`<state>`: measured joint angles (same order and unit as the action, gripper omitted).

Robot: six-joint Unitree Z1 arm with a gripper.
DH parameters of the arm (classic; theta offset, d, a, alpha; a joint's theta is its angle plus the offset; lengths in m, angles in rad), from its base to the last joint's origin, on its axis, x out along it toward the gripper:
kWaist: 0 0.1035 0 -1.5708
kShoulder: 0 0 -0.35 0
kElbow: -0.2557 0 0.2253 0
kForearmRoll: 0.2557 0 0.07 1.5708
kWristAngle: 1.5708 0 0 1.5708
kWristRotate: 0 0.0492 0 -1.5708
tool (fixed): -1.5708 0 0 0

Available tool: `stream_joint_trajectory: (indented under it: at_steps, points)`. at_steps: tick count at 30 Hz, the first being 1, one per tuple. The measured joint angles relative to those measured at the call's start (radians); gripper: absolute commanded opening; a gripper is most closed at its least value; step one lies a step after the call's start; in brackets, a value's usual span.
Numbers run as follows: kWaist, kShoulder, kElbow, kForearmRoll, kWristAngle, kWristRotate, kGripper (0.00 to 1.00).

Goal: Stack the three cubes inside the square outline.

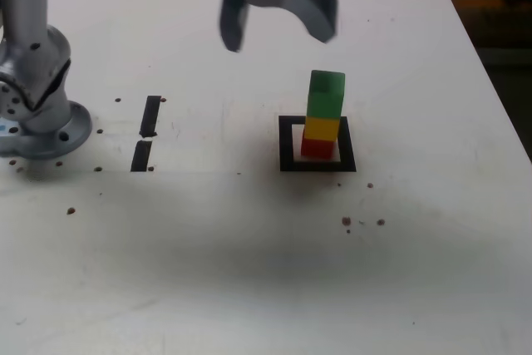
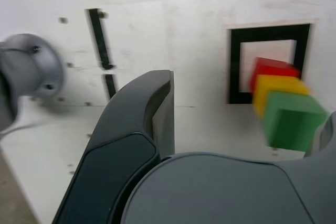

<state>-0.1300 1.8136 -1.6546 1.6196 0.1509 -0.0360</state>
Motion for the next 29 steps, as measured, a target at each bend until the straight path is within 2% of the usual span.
stream_joint_trajectory:
  at_steps: [3,8,13,15,19,23,27,29]
  points:
    - [0.036,-0.085,0.111,-0.012,0.002,0.041,1.0]
    - [0.091,-0.23,0.294,-0.088,0.035,0.062,1.0]
    - [0.126,-0.371,0.472,-0.245,0.024,0.06,1.0]
    - [0.131,-0.376,0.544,-0.311,0.015,0.06,1.0]
    - [0.153,-0.323,0.685,-0.413,0.008,0.06,1.0]
    - [0.183,-0.323,0.832,-0.472,0.008,0.067,1.0]
    - [0.189,-0.323,0.969,-0.495,0.008,0.072,0.99]
    - [0.194,-0.323,0.98,-0.509,0.008,0.077,0.99]
